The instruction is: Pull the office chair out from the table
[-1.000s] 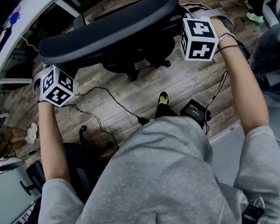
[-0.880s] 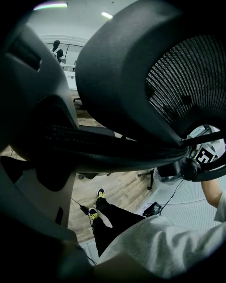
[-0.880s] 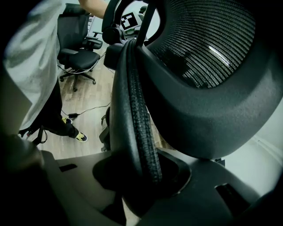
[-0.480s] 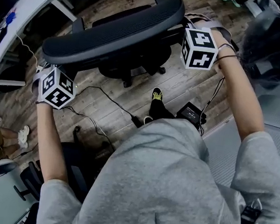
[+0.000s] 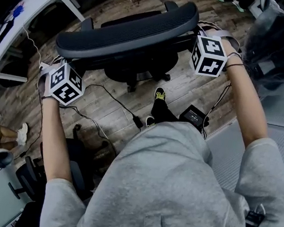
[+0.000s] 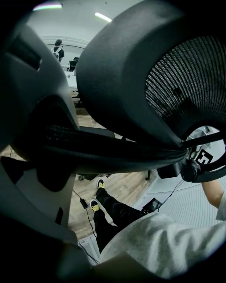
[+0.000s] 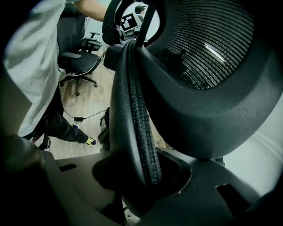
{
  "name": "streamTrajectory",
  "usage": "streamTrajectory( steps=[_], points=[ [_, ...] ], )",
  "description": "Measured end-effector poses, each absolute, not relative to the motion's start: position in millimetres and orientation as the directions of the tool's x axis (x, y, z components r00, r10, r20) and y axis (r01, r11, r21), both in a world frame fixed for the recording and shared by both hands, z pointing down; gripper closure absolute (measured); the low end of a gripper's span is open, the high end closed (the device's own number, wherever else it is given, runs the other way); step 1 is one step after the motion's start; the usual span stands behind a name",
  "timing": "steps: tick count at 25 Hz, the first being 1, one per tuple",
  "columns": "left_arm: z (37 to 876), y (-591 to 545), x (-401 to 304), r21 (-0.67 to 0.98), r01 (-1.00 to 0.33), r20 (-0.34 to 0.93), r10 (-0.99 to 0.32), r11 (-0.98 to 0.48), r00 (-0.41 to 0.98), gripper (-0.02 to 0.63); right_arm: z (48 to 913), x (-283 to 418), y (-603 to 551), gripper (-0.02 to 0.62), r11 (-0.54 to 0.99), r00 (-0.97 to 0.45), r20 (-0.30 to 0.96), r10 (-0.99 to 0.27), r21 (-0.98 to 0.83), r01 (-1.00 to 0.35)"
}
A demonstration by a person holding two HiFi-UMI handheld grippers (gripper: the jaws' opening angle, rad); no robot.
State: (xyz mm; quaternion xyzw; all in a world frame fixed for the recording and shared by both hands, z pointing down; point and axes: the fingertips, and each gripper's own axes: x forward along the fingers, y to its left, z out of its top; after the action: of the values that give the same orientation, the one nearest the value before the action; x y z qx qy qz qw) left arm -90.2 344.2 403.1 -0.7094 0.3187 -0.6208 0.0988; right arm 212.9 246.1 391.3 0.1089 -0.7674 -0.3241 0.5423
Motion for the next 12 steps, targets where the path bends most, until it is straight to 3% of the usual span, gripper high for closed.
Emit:
streamTrajectory(
  steps=[4,9,12],
  points=[
    [402,356,-85,-0.565,-0.363,0.784,-0.62,-0.741,0.044,0.446,388,215,263,0.417,0.739,-0.425,0.711,-0.56,0.661,0.131],
    [388,344,-89,-0.67,-0.519,0.582,-0.809,-0.531,0.077,0.329,384,214,255,0.376,0.676,-0.517,0.589,-0.621,0.737,0.028],
    [379,351,-88,-0.686,-0.549,0.495,-0.859,-0.478,0.13,0.31,374,223,260,0.363,0.65,-0.559,0.521,-0.645,0.759,-0.043]
  ],
)
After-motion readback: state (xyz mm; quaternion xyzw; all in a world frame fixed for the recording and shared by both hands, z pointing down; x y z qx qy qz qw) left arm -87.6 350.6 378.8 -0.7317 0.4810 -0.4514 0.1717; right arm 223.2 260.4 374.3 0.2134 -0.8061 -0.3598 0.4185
